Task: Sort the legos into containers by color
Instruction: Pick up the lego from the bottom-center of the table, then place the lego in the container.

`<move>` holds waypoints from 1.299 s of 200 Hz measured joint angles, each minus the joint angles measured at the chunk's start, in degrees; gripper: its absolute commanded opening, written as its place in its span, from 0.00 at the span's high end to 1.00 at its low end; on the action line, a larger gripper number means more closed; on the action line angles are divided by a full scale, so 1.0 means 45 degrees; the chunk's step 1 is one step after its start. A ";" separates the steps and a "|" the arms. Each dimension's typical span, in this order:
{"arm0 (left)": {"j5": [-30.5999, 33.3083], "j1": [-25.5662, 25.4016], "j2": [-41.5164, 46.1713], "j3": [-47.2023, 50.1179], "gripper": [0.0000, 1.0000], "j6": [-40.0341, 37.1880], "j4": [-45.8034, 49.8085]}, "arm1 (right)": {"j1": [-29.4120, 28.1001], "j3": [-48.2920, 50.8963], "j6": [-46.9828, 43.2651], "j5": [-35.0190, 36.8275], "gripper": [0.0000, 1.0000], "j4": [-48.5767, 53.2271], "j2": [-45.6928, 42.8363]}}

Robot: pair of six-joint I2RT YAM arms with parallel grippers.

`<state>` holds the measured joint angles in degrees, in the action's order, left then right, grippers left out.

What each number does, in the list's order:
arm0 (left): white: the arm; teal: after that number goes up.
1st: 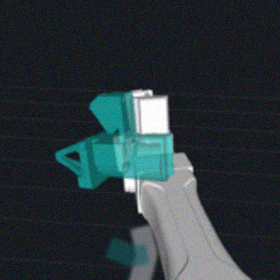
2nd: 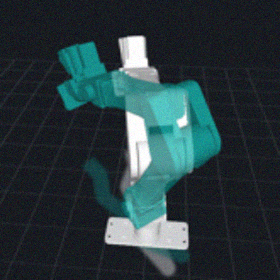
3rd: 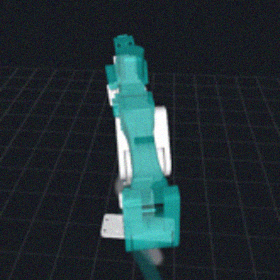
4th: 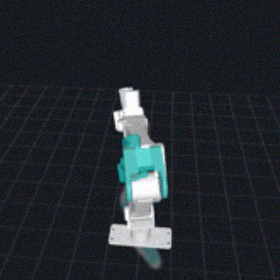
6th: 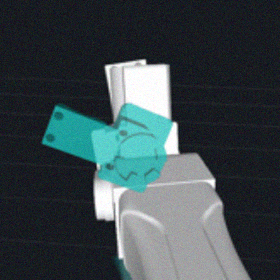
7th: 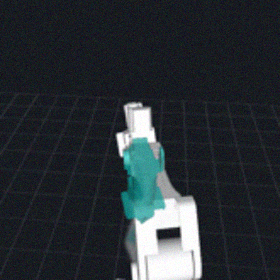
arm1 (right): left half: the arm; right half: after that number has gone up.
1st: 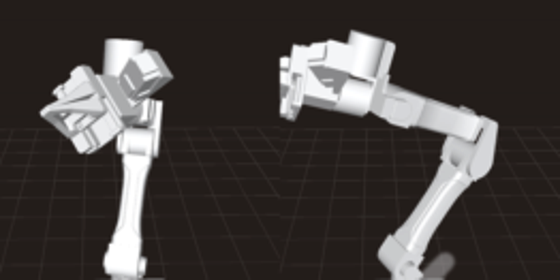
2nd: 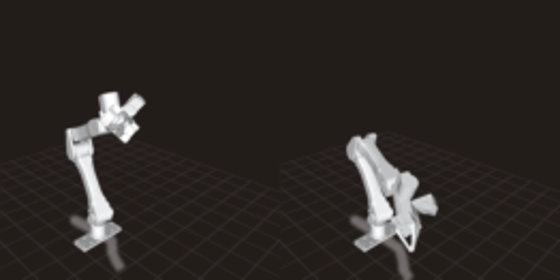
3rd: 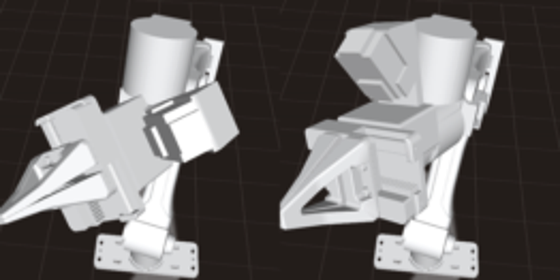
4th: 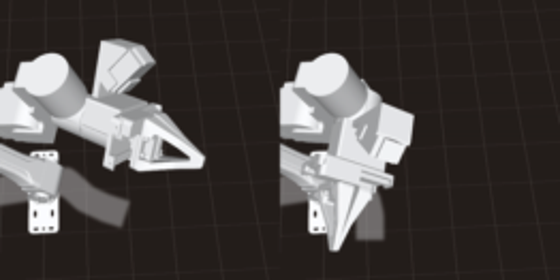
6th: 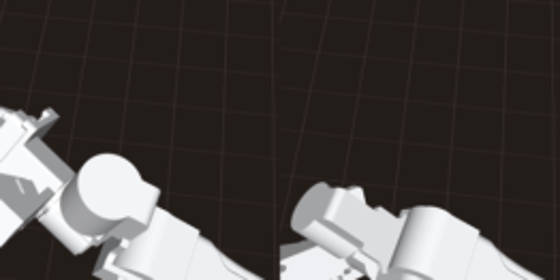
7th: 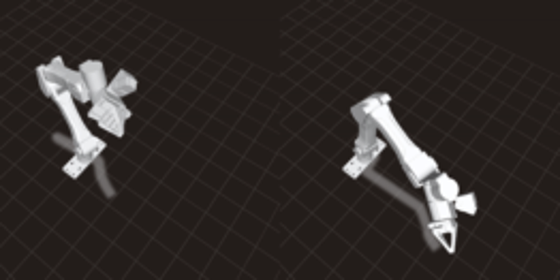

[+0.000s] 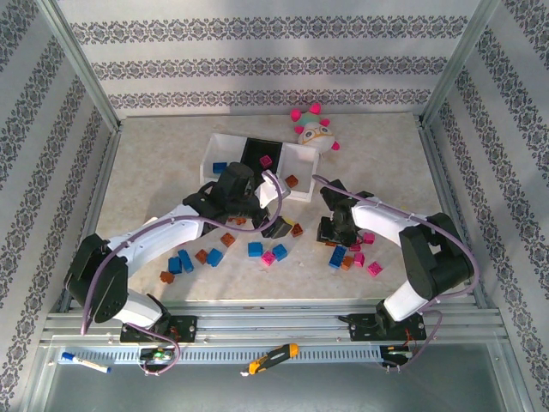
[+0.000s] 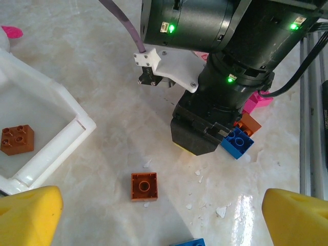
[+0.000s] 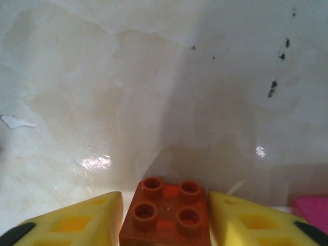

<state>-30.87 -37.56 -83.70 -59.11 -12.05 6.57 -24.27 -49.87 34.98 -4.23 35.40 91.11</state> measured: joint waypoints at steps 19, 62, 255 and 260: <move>0.0034 0.0005 0.0214 0.0223 0.01 0.0034 -0.0053 | -0.0092 -0.0063 0.0053 0.0141 0.62 0.0029 -0.0136; 0.0515 0.0005 0.0767 0.1180 0.01 0.0787 -0.0763 | -0.0423 -0.1355 -0.0534 0.0384 0.69 0.0185 -0.0797; 0.3317 0.0010 0.2569 0.3594 0.00 0.3245 -0.2089 | -0.0214 -0.9311 -0.2803 0.1214 0.26 -0.2662 0.5226; 0.3555 0.0015 0.2565 0.3555 0.00 0.3453 -0.2021 | -0.0209 -0.9306 -0.2958 0.1195 0.23 -0.2657 0.5192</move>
<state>-14.87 -37.50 -72.16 -43.11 3.49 -2.52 -25.21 -91.74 21.67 1.15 23.44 114.48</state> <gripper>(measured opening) 0.998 0.698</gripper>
